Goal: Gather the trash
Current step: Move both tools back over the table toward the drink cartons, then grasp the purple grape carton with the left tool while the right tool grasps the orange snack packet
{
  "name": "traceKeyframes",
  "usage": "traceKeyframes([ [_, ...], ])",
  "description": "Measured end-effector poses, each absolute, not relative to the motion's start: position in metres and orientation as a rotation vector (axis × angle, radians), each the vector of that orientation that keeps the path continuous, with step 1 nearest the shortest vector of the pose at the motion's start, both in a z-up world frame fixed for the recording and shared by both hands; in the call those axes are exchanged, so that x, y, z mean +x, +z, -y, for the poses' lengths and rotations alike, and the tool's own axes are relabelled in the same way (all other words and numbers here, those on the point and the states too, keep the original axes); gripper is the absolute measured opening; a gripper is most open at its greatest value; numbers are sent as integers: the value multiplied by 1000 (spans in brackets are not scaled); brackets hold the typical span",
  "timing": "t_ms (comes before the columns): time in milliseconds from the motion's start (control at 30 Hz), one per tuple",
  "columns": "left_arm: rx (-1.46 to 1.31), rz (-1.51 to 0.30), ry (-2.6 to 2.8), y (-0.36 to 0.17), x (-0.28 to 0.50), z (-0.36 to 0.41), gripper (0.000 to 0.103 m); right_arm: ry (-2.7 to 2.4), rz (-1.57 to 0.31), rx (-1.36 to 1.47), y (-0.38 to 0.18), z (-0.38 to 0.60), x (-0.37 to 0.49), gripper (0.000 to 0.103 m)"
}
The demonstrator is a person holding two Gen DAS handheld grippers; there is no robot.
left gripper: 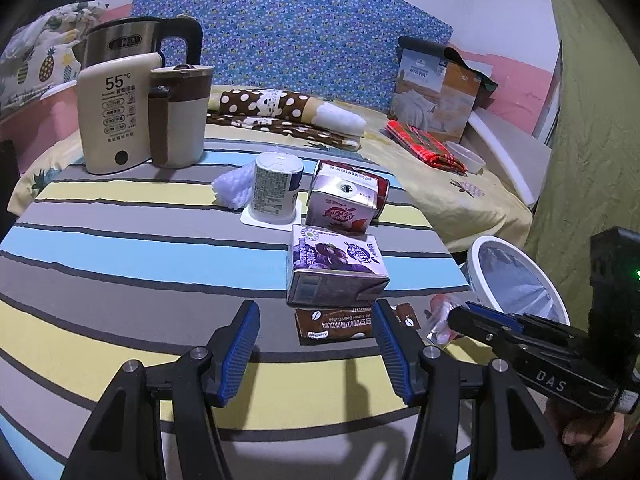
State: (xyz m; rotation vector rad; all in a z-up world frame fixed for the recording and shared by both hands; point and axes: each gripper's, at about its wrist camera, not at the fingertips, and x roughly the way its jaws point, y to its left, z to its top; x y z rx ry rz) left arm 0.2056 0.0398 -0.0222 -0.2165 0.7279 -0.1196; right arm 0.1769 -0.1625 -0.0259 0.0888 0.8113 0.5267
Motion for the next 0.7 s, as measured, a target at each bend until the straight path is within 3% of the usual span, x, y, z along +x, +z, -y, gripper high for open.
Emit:
traceKeyframes([
  [100,-213,-732,-126,-23,212,-37,58,522,-799,87,-22,165,174,6],
  [267,-202,-745,-133,-25,223,-31,60,521,-803,100,-24,168,177,6],
  [500,-156,-751,-133,-31,242,-14,79,508,-794,144,-22,180,177,6],
  [700,-131,-789,-107,-39,258,-6,79,503,-798,179,-25,188,179,6],
])
